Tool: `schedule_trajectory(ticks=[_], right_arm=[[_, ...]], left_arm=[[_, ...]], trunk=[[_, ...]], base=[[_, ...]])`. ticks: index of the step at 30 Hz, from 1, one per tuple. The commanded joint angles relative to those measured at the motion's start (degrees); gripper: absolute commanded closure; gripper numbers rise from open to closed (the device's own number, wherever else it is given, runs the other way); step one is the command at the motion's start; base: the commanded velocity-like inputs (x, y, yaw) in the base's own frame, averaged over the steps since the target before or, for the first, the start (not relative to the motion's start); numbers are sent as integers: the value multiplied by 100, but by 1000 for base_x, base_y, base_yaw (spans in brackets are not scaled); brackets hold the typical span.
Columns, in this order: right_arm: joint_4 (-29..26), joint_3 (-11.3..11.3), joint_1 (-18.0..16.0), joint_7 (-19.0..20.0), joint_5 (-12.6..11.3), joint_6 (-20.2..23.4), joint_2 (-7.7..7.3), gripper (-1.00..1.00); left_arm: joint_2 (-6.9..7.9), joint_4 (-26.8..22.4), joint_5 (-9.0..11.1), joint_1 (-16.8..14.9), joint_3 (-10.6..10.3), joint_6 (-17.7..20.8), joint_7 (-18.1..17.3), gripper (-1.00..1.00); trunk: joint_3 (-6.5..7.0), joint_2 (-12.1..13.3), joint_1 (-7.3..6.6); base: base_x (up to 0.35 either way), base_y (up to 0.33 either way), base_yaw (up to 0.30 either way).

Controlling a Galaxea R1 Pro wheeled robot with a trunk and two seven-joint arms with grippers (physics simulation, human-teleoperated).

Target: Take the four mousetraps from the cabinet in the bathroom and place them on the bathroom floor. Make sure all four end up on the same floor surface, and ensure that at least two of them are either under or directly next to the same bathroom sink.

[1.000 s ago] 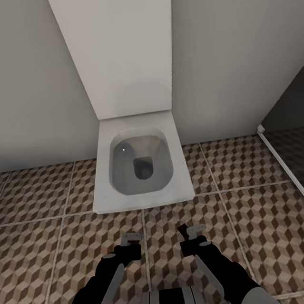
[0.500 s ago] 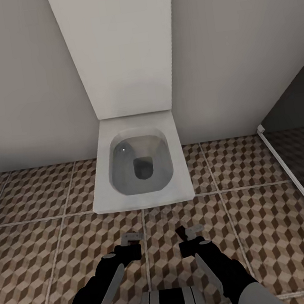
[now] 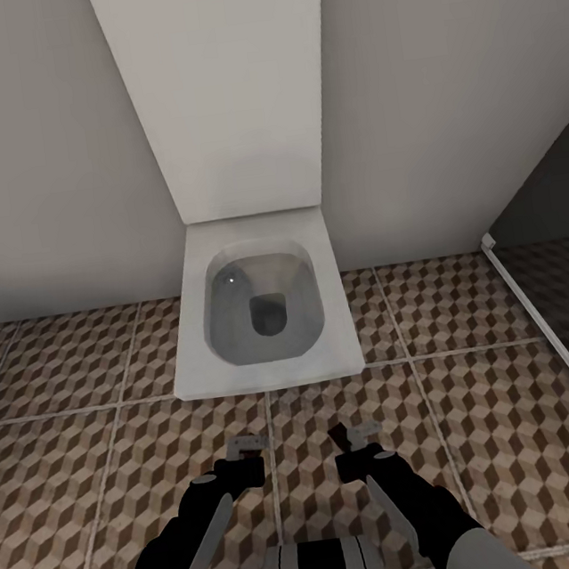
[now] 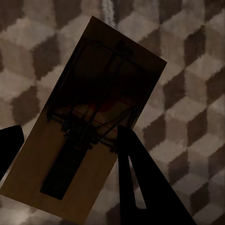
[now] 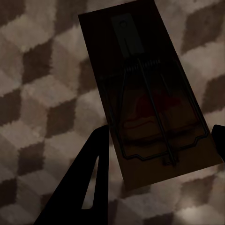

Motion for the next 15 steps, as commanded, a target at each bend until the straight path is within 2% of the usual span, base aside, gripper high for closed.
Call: schedule_trajectory(ticks=[1,11,15], right_arm=[[-4,26,-3,-63,-68,7,-4,100],[96,26,-16,-57,-61,-24,-8,100],[279,26,-103,-46,-60,-252,-12,100]], left_arm=[[6,-8,60,-3,-20,15,53,100],[7,-10,60,-3,-20,15,55,100],[6,-9,60,-3,-20,15,56,100]], trunk=[[-3,-1,-1],[-3,-1,-1],[-3,-1,-1]], base=[[0,0,0],[0,0,0],[0,0,0]])
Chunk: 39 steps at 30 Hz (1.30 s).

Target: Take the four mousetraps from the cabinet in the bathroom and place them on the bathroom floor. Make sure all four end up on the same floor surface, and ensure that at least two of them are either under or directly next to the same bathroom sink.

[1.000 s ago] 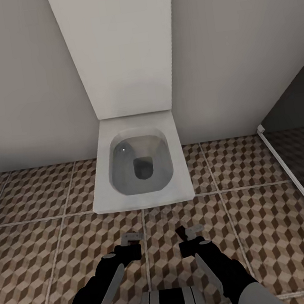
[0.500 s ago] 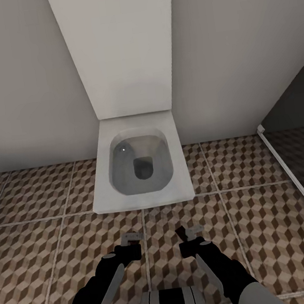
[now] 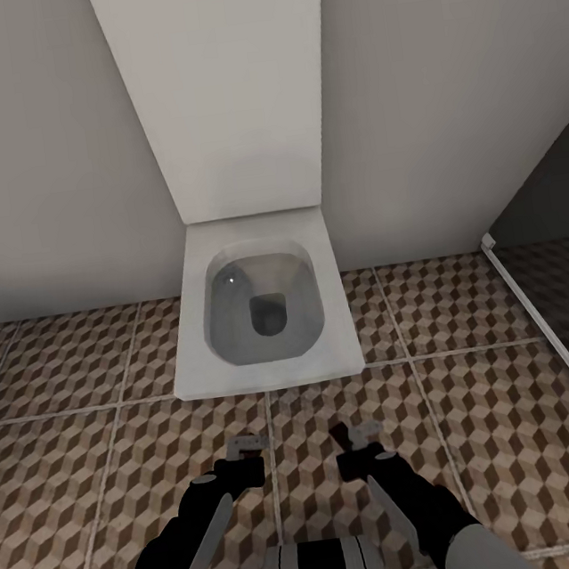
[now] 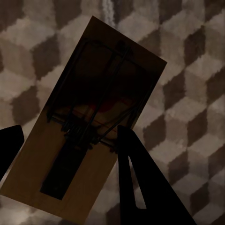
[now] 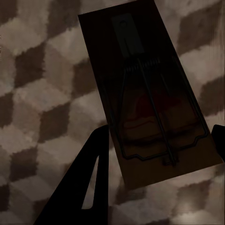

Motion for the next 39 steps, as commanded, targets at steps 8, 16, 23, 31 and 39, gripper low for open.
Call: schedule_trajectory(ticks=[8,16,23,31,39], right_arm=[[394,29,-214,199,-69,-267,-5,100],[430,29,-236,243,-68,-404,-2,100],[436,29,-260,247,-68,-412,4,100],[439,29,-271,247,-68,-413,8,100],[446,29,-272,247,-60,-413,11,100]], left_arm=[[6,-7,61,-3,-20,15,47,100],[6,-7,61,-3,-20,15,46,100],[6,-7,62,-2,-27,15,45,100],[6,-7,62,-3,-29,15,45,100],[6,-7,62,-3,-29,15,45,100]], trunk=[[-4,-2,-1],[-4,-2,-1],[-4,-2,-1],[-4,-2,-1],[-4,-2,-1]], base=[[0,0,0],[0,0,0],[0,0,0],[0,0,0],[0,0,0]])
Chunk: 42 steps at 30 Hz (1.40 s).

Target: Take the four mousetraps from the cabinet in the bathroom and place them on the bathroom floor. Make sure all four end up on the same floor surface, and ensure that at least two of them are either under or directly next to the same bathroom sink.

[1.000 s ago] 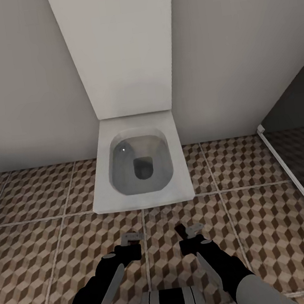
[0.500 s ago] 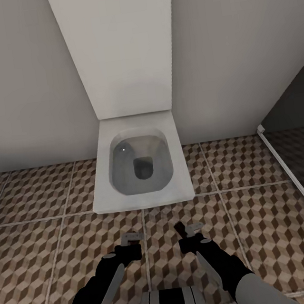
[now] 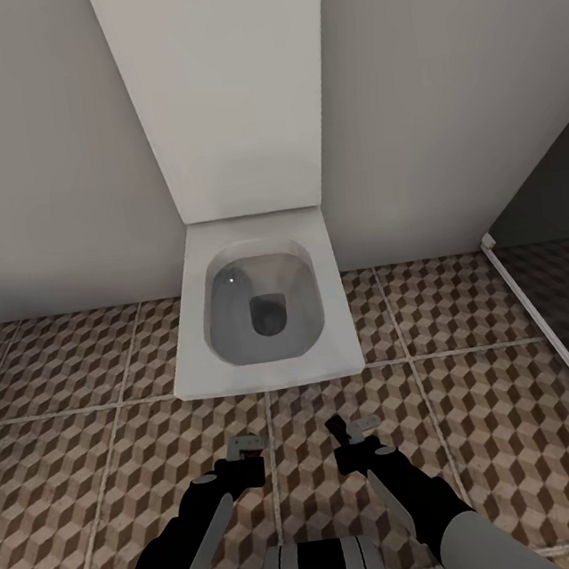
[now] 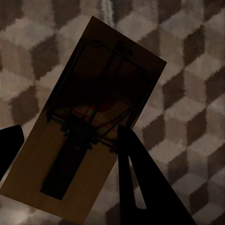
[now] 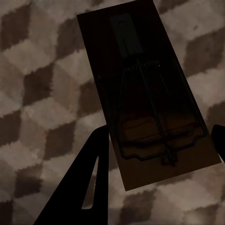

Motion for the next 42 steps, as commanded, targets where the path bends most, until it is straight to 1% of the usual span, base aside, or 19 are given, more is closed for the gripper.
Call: schedule_trajectory(ticks=[1,42], right_arm=[[-7,23,-2,-30,-60,24,-3,100],[13,23,-90,-30,-60,18,-8,100]], left_arm=[[7,-8,60,-3,-20,15,53,100],[7,0,60,-3,-20,15,53,100]], trunk=[[-3,-1,-1],[-3,-1,-1]], base=[[0,0,0],[0,0,0]])
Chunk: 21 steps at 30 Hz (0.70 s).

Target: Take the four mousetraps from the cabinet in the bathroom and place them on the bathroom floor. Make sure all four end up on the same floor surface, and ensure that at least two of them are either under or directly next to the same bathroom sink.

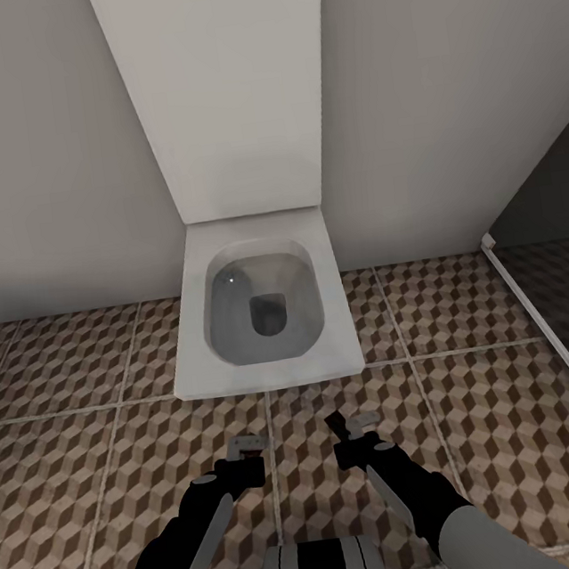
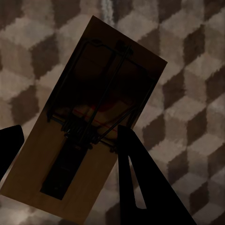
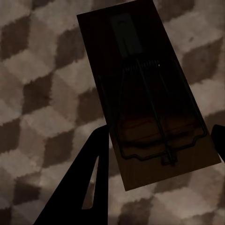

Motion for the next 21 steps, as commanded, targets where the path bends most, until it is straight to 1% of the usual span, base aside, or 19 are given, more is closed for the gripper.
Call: schedule_trajectory(ticks=[1,3,6,21], right_arm=[[-9,23,-2,-30,-61,23,-3,100],[-9,23,-2,-30,-61,-2,-2,100],[-9,23,-2,-30,-61,-184,1,100],[-10,23,-2,-30,-61,-218,2,100]], left_arm=[[7,-8,60,-4,-20,15,53,100],[7,-7,60,-4,-20,15,53,100],[7,-9,60,-4,-20,15,53,100],[7,-16,60,-4,-20,15,53,100]], trunk=[[-3,-1,-1],[-3,-1,-1],[-3,-1,-1],[-3,-1,-1]], base=[[0,0,0],[0,0,0],[0,0,0],[0,0,0]])
